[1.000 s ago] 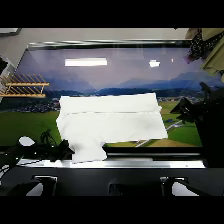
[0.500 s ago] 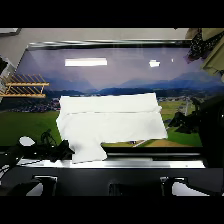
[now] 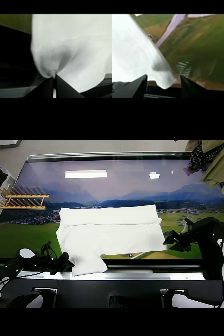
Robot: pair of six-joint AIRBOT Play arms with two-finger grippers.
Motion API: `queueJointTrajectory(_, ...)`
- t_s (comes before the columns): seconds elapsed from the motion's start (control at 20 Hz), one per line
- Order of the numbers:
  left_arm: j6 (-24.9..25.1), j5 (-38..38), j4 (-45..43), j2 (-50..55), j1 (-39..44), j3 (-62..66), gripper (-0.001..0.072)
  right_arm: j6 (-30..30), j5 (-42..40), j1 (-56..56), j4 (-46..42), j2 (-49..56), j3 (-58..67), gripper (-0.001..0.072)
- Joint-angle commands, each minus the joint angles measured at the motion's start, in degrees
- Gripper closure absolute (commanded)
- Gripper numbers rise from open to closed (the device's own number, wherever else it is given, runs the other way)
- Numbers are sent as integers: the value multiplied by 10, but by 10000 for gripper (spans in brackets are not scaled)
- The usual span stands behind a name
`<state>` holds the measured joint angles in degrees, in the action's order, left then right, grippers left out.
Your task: Fold the clothes and pants, and hang the long-sleeved shirts on hangers.
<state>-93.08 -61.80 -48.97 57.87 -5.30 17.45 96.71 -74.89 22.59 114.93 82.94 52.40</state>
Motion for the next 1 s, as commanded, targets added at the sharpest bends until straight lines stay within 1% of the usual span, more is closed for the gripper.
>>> queueJointTrajectory(0.0, 0, -2, 1, 0, 0, 1, 689, 4, -6, -1, 22, 12, -7, 242)
queueJointTrajectory(0.05, 0, -1, 1, 0, 0, 1, 689, 4, -15, -1, 25, 13, -8, 254)
queueJointTrajectory(0.1, 0, 0, 1, 0, 0, 1, 690, 4, -23, -1, 25, 13, -8, 328)
queueJointTrajectory(0.2, 0, 0, 1, 0, 0, 1, 690, 4, -25, -1, 26, 13, -8, 413)
queueJointTrajectory(0.25, 0, 0, 1, 0, 0, 1, 690, 4, -21, -1, 26, 13, -8, 468)
queueJointTrajectory(0.35, 0, 0, 1, -1, -1, 2, 690, 7, -23, 0, 31, 13, -8, 674)
queueJointTrajectory(0.45, 1, -12, 0, -2, -11, 12, 690, 17, -42, 0, 34, 12, -8, 670)
queueJointTrajectory(0.5, 3, -30, -5, -6, -21, 24, 690, 19, -53, 0, 33, 8, -8, 670)
queueJointTrajectory(0.6, 2, -84, -27, -25, -42, 50, 690, 19, -71, 0, 33, -10, -8, 673)
queueJointTrajectory(0.75, -17, -173, -78, -85, -80, 82, 690, 7, -104, 0, 32, -49, -8, 674)
queueJointTrajectory(0.85, -31, -222, -102, -130, -109, 96, 690, -10, -119, 0, 28, -83, -8, 674)
queueJointTrajectory(0.95, -37, -261, -107, -168, -132, 101, 690, -29, -142, -1, 28, -124, -8, 675)
